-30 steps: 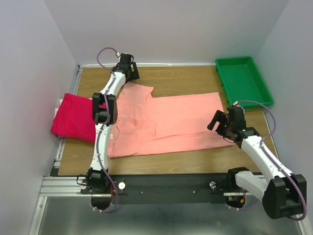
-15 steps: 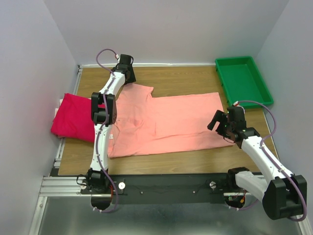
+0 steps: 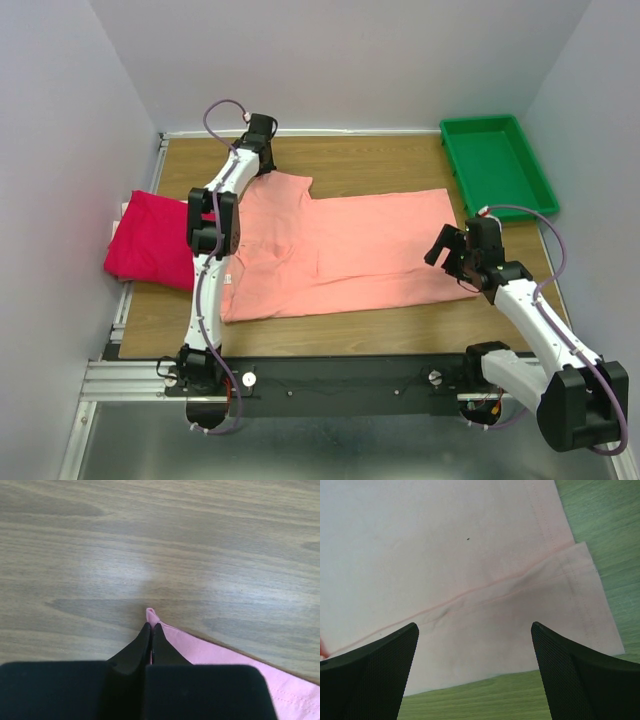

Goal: Fold and stack the t-shirts
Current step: Fold the tshirt

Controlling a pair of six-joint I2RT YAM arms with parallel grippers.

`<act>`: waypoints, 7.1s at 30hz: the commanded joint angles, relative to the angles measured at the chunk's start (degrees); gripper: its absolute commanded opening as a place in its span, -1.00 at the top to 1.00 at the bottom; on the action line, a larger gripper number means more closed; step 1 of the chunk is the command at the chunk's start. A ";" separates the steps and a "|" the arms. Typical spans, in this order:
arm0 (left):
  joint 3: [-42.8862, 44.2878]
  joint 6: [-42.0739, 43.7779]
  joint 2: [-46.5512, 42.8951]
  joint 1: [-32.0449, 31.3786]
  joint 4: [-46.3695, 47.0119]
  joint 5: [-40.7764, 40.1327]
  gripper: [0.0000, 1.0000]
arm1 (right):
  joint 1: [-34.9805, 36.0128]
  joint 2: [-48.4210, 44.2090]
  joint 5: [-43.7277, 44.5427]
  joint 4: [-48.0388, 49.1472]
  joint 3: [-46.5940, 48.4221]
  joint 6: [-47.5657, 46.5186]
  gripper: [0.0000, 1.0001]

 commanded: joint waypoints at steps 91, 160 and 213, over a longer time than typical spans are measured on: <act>-32.55 9.84 -24.31 -1.95 21.94 6.19 1.00 | 4.63 82.38 37.85 -14.01 79.93 4.00 0.19; -85.36 -3.16 -72.02 -6.88 39.87 7.16 1.00 | 7.09 41.87 30.11 -4.34 31.51 10.33 0.99; -105.13 -30.48 -107.78 -7.40 20.72 -4.09 1.00 | 7.26 22.71 30.99 -6.89 16.57 6.37 0.87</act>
